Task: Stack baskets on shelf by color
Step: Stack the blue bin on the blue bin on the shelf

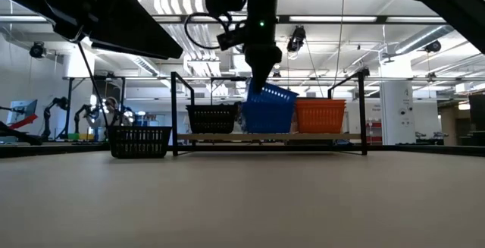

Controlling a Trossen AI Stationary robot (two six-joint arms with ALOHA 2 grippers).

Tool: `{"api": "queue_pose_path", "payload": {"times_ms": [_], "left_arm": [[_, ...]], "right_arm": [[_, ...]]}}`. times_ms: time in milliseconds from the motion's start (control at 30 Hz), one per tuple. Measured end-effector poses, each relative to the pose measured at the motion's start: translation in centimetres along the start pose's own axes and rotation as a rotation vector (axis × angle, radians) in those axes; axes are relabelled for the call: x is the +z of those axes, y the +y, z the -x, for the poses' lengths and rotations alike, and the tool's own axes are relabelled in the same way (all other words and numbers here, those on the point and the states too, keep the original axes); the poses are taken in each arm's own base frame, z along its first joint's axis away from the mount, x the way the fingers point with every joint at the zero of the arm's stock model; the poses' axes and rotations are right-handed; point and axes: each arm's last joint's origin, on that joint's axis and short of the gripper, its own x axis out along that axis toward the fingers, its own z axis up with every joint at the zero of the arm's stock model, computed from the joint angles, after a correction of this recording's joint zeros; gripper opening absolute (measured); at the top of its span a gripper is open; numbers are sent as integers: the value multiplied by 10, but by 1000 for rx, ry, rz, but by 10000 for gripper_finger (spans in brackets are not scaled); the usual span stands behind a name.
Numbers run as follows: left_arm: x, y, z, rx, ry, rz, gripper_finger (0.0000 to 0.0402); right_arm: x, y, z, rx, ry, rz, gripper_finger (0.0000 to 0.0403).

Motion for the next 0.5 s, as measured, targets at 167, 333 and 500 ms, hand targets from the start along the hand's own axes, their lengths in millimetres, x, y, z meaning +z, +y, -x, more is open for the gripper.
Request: {"api": "queue_pose_path", "payload": {"times_ms": [167,333,500], "left_arm": [[-1,0,0,1,0,-2,191],[0,0,0,1,0,-2,191],[0,0,0,1,0,-2,191]], "right_arm": [[0,-1,-4,-6,11,-20,20],[-1,-3,-6,-2,18,-33,76],[-3,-6,1,-4,0,-28,142]]}}
